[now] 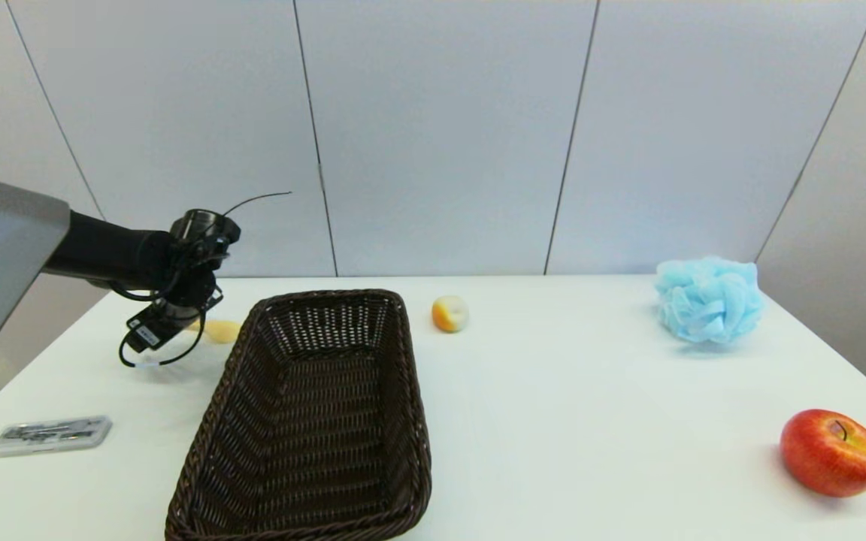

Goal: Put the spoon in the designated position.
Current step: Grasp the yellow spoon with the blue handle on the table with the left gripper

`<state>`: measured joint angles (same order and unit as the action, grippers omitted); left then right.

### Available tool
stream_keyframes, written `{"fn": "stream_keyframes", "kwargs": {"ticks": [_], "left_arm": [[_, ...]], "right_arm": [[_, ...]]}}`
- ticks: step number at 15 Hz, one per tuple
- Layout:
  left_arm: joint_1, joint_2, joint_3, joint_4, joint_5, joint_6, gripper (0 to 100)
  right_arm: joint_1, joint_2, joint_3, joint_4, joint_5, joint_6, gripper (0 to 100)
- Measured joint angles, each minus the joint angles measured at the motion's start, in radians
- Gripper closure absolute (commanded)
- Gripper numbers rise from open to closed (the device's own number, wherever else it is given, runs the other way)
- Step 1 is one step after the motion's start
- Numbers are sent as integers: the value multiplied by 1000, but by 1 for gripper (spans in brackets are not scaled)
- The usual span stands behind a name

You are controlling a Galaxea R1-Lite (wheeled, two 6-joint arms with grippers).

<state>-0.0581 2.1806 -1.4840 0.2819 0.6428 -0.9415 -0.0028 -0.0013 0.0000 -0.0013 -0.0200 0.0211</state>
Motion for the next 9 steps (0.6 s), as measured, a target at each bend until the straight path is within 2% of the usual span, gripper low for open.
{"fn": "stream_keyframes", "kwargs": {"ticks": [9], "left_arm": [[-9,66,-49,-6,7,-133,0]], "right_arm": [[0,0,0,0,0,0,0]]}}
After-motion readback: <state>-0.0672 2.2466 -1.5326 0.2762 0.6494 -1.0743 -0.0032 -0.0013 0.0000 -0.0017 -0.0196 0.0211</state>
